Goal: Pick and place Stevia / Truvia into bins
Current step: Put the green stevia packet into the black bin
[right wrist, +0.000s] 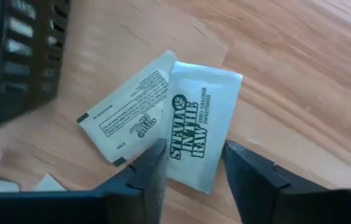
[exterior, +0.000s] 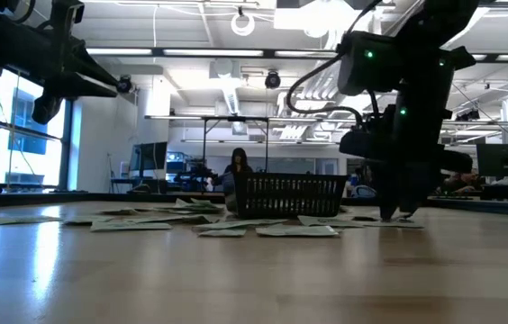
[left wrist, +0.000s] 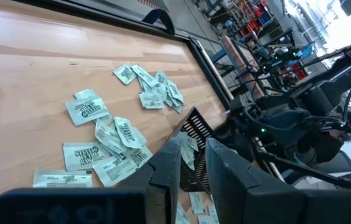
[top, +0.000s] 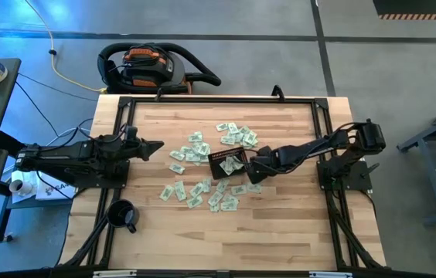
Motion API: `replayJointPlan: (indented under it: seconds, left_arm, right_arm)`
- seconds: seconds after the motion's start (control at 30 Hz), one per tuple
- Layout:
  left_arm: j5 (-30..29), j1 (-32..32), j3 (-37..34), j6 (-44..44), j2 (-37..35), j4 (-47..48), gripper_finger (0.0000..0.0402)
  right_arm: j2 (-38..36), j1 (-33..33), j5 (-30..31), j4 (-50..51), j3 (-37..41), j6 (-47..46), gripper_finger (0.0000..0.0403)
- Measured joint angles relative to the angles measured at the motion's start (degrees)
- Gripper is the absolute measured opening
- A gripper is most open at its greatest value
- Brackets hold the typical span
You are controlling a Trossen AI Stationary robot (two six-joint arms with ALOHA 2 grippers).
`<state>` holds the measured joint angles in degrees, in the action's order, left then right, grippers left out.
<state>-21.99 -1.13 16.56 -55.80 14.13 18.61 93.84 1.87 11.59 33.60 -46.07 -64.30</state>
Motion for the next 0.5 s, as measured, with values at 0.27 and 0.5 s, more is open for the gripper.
replayJointPlan:
  seconds: [0.27,0.5]
  left_arm:
    - [-0.3,0.0,0.0,0.0,0.0,0.0,0.0111]
    - [-1.1,0.0,0.0,0.0,0.0,0.0,0.0111]
  right_arm:
    - [-0.5,-1.6,-1.0,7.3,0.0,-1.3,0.0030]
    - [-6.8,-2.1,-0.4,8.1,-2.1,-3.4,0.0010]
